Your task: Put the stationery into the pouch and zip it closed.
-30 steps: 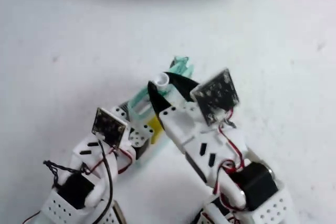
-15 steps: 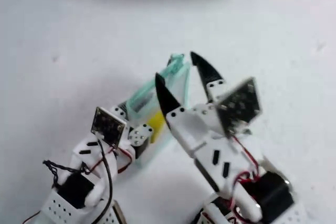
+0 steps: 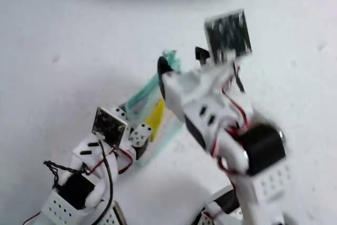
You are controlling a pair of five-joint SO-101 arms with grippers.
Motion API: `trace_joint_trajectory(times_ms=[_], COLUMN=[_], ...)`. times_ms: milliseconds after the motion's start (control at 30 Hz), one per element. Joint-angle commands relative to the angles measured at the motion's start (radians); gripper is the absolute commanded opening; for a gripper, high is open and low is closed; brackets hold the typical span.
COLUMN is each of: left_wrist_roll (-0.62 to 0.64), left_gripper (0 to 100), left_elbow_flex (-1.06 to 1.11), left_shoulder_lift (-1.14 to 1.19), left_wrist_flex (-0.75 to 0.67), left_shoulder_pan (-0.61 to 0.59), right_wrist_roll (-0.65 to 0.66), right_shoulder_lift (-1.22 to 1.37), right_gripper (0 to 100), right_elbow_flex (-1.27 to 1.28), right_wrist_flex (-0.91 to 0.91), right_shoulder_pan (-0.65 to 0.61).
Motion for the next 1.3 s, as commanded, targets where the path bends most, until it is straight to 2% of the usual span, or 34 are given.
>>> trace_joint_trajectory(times_ms=[0, 133, 200, 400, 567, 667, 833, 933, 1033, 1167, 1267], left_wrist_roll=[-0.058, -0.06, -0.061, -0.066, -0.066, -0.068, -0.064, -0.064, -0.044, 0.009, 0.011], left_gripper=[8, 8, 8, 8, 8, 8, 8, 13, 24, 24, 24], left_elbow_flex=[-0.005, -0.005, -0.005, -0.005, -0.005, -0.005, -0.005, -0.012, -0.074, -0.23, -0.279], left_shoulder_lift=[-0.016, -0.016, -0.016, -0.016, -0.016, -0.016, -0.016, -0.016, -0.016, -0.016, -0.016], left_wrist_flex=[-0.011, -0.011, -0.011, -0.012, -0.014, -0.014, -0.014, 0.0, 0.114, 0.322, 0.377], left_shoulder_pan=[-0.004, -0.004, -0.004, -0.004, -0.004, -0.004, -0.002, -0.002, 0.019, 0.047, 0.041], right_wrist_roll=[-0.091, -0.106, -0.106, -0.104, -0.075, -0.008, 0.143, 0.198, 0.241, 0.29, 0.365], right_shoulder_lift=[0.179, 0.332, 0.375, 0.401, 0.401, 0.401, 0.412, 0.412, 0.41, 0.41, 0.401], right_gripper=[26.9, 31.7, 31.6, 31.6, 31.3, 24.8, 0.9, 3.9, 1.6, 1.6, 1.6], right_elbow_flex=[-0.236, -0.399, -0.425, -0.387, -0.261, -0.207, -0.18, -0.187, -0.187, -0.187, -0.187], right_wrist_flex=[0.17, 0.308, 0.318, 0.318, 0.318, 0.318, 0.318, 0.312, 0.24, 0.087, -0.027], right_shoulder_pan=[0.007, -0.013, -0.039, -0.084, -0.054, -0.031, -0.027, -0.022, 0.019, 0.102, 0.136])
